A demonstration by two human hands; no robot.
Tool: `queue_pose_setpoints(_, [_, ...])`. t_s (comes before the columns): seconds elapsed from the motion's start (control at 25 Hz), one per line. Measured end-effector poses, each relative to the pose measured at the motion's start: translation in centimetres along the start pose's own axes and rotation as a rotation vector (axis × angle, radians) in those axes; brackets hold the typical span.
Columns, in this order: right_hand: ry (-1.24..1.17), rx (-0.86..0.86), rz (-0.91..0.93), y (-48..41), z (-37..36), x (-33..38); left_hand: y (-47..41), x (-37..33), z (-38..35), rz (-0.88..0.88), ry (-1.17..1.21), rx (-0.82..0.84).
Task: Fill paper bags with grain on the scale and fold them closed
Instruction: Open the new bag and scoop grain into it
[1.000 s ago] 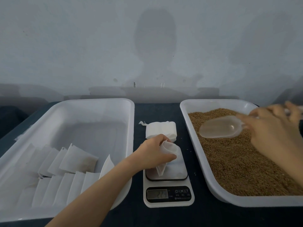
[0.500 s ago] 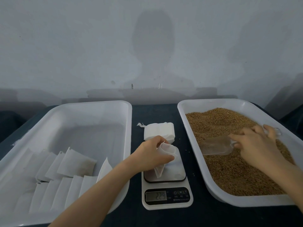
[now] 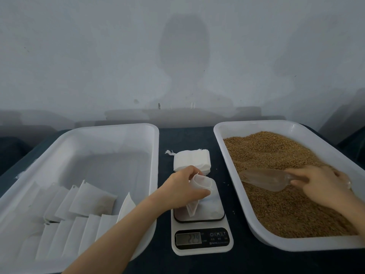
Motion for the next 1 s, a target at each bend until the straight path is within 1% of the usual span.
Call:
queue_pose_setpoints(0.24, [-0.064,0.020,-0.042,0.3,0.9,-1.0,0.1,0.0,0.0,-0.010,-0.003,0.006])
queue_pose_setpoints(0.4, [-0.209,0.040,-0.087,1.1,3.0,0.3,0.1,0.1,0.0,-0.010,0.000,0.006])
queue_pose_setpoints(0.48, [-0.236,0.028,-0.057,1.5,4.4,1.6,0.0,0.1,0.0,-0.007,0.001,0.009])
queue_pose_setpoints(0.64, [-0.343,0.026,0.076,2.5,6.9,5.0,-0.2,0.2,-0.1,-0.002,0.006,0.014])
queue_pose_setpoints(0.84, [-0.137,0.062,0.244,1.8,6.9,8.1,-0.3,0.4,-0.2,-0.005,0.012,0.010])
queue_pose_setpoints(1.0, [-0.028,-0.007,0.330,1.3,5.9,9.6,-0.2,0.4,-0.2,-0.001,0.022,0.011])
Point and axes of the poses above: each hand's wrist, its own y-axis away from the middle knuckle, its own z-axis out of the back of the hand, x = y × z, the point moved 1 cm from there along -y, towards the middle knuckle, and after that the axes turned 5 degrees about -x, right-handed, at the moved point
